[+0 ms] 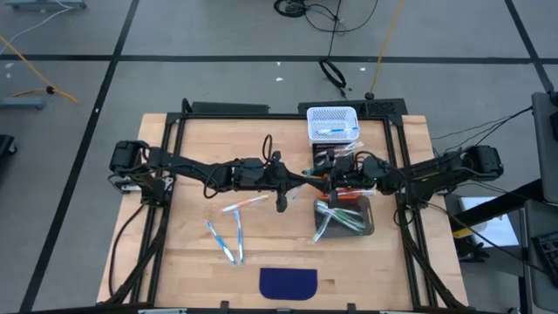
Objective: Pick & Place Toothbrushes
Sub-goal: Put the blue toothbrush into the white bin
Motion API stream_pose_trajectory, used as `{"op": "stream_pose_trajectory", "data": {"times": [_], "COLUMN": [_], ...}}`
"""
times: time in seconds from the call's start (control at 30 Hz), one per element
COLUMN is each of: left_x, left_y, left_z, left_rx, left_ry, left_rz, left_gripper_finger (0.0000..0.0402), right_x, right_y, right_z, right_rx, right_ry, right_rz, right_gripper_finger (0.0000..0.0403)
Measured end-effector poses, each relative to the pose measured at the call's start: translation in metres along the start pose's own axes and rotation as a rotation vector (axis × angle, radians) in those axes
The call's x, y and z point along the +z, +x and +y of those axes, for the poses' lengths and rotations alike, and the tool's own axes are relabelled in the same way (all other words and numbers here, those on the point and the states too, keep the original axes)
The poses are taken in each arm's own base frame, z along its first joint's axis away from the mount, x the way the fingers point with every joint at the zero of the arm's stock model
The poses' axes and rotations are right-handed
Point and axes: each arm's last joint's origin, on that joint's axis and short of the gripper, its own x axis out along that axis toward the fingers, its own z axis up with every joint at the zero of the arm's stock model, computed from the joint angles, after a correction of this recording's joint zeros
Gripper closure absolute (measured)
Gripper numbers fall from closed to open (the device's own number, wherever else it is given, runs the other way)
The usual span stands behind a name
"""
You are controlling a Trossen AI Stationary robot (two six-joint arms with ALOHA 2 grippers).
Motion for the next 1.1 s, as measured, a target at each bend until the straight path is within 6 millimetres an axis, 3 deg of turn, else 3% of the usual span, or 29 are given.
{"op": "stream_pose_trajectory", "data": {"times": [0.1, 0.27, 0.6, 0.77, 1.1], "left_x": [-0.002, -0.003, -0.001, 0.009, 0.014], "left_y": [0.001, 0.001, 0.000, -0.009, -0.023], "left_z": [0.001, 0.000, 0.002, 0.003, 0.005], "left_rx": [0.003, 0.000, 0.048, 0.091, 0.097], "left_ry": [0.001, 0.009, 0.030, 0.099, 0.126], "left_rz": [0.016, 0.021, 0.008, 0.002, 0.097], "left_gripper_finger": [0.0393, 0.0386, 0.0348, 0.0320, 0.0287], "right_x": [-0.004, -0.006, -0.004, 0.001, 0.022], "right_y": [0.005, 0.006, 0.005, 0.002, -0.012], "right_z": [-0.001, -0.001, -0.002, -0.006, -0.022], "right_rx": [-0.004, -0.008, -0.021, -0.038, -0.253], "right_ry": [0.000, -0.017, -0.042, -0.048, -0.154], "right_rz": [0.021, 0.030, 0.030, 0.025, -0.014], "right_gripper_finger": [0.0324, 0.0388, 0.0388, 0.0388, 0.0388]}}
